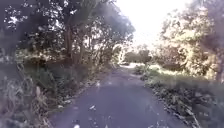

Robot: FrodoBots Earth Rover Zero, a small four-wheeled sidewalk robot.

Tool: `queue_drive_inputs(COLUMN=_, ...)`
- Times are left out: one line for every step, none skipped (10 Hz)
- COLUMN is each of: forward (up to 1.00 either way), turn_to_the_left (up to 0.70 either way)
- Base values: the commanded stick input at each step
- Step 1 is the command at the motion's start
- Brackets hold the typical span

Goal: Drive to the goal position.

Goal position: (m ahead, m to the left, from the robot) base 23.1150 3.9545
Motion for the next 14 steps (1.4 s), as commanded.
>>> queue_drive_inputs(forward=0.70, turn_to_the_left=0.00)
queue_drive_inputs(forward=0.70, turn_to_the_left=-0.01)
queue_drive_inputs(forward=0.70, turn_to_the_left=-0.14)
queue_drive_inputs(forward=0.70, turn_to_the_left=-0.14)
queue_drive_inputs(forward=0.70, turn_to_the_left=-0.14)
queue_drive_inputs(forward=0.70, turn_to_the_left=-0.14)
queue_drive_inputs(forward=0.70, turn_to_the_left=-0.14)
queue_drive_inputs(forward=0.70, turn_to_the_left=-0.14)
queue_drive_inputs(forward=0.70, turn_to_the_left=-0.14)
queue_drive_inputs(forward=0.70, turn_to_the_left=-0.14)
queue_drive_inputs(forward=0.70, turn_to_the_left=-0.14)
queue_drive_inputs(forward=0.70, turn_to_the_left=-0.14)
queue_drive_inputs(forward=0.70, turn_to_the_left=-0.14)
queue_drive_inputs(forward=0.70, turn_to_the_left=-0.14)
